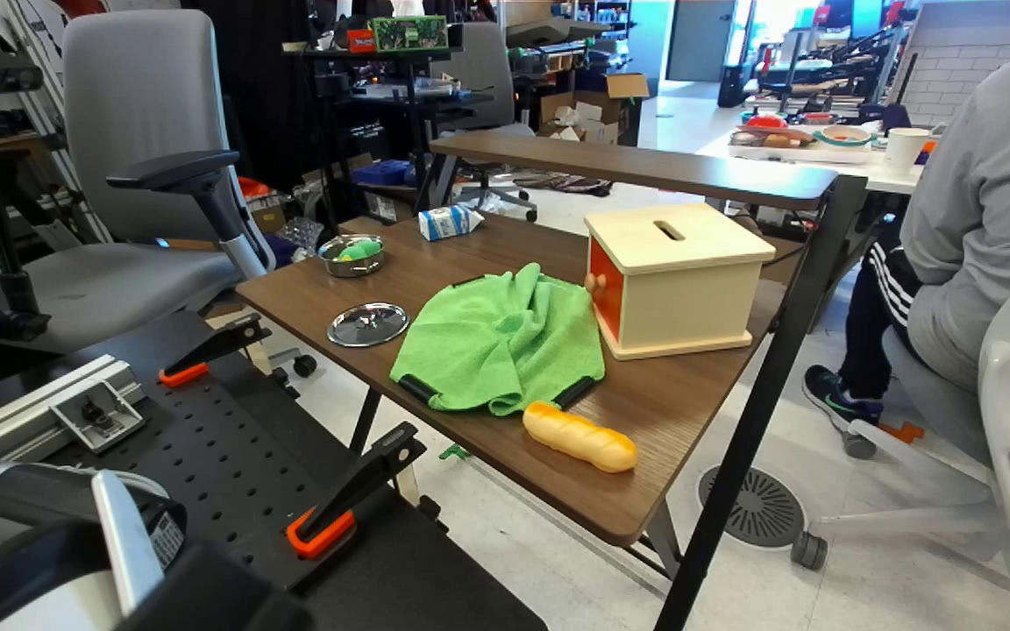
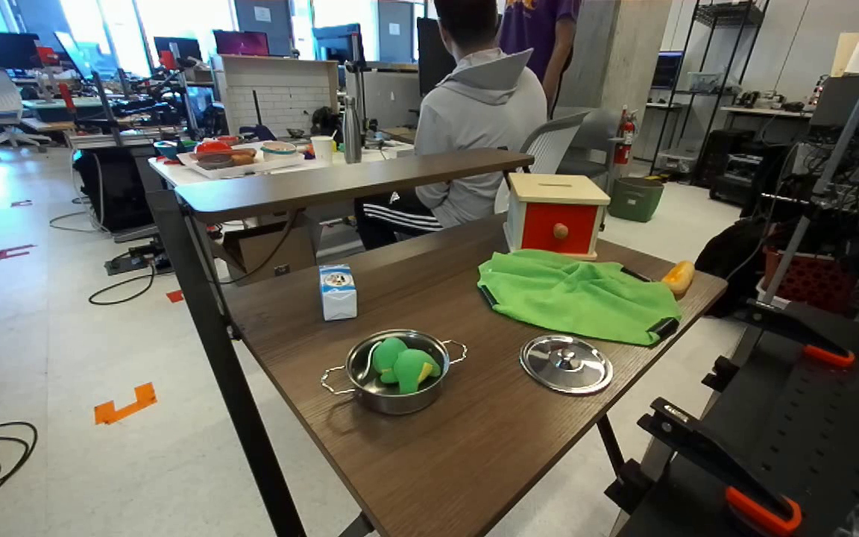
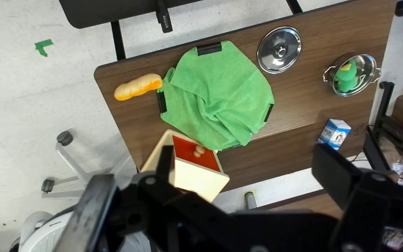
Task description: Put the silver lid on the silver pot
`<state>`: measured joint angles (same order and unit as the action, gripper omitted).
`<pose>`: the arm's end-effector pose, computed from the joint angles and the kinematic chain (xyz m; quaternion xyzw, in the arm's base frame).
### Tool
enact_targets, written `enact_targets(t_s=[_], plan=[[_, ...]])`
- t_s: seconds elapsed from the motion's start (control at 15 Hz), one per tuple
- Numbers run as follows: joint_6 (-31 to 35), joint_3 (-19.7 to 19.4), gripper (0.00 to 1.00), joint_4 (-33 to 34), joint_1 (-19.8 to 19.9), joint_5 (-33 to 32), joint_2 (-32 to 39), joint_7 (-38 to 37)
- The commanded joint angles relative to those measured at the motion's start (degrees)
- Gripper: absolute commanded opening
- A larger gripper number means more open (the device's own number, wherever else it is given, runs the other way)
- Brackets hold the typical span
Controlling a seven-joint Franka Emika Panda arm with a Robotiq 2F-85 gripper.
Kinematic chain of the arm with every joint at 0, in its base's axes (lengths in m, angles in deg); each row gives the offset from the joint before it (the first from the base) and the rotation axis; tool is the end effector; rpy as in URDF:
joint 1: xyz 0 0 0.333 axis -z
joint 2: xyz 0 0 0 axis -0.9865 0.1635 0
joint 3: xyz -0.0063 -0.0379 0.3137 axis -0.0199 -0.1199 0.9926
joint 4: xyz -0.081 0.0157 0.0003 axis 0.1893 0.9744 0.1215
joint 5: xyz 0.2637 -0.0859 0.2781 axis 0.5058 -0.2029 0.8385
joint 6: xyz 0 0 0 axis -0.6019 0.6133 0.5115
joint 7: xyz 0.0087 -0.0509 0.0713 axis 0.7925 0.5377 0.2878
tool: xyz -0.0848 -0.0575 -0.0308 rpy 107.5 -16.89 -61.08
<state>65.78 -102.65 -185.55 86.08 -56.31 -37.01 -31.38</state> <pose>0.3235 -0.1175 0.4785 -0.9865 0.0739 -0.1315 0.0633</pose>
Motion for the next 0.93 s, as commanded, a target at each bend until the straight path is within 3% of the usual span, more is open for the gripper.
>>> enact_targets(t_s=[0.0,0.4,0.87], plan=[[-0.18,0.70,1.00,0.14,0.79,0.67,0.16,0.52],[-0.18,0.70,1.00,0.14,0.79,0.67,0.16,0.52],[-0.90,2.79,1.00,-0.47,-5.58,4.59,1.54,3.84]])
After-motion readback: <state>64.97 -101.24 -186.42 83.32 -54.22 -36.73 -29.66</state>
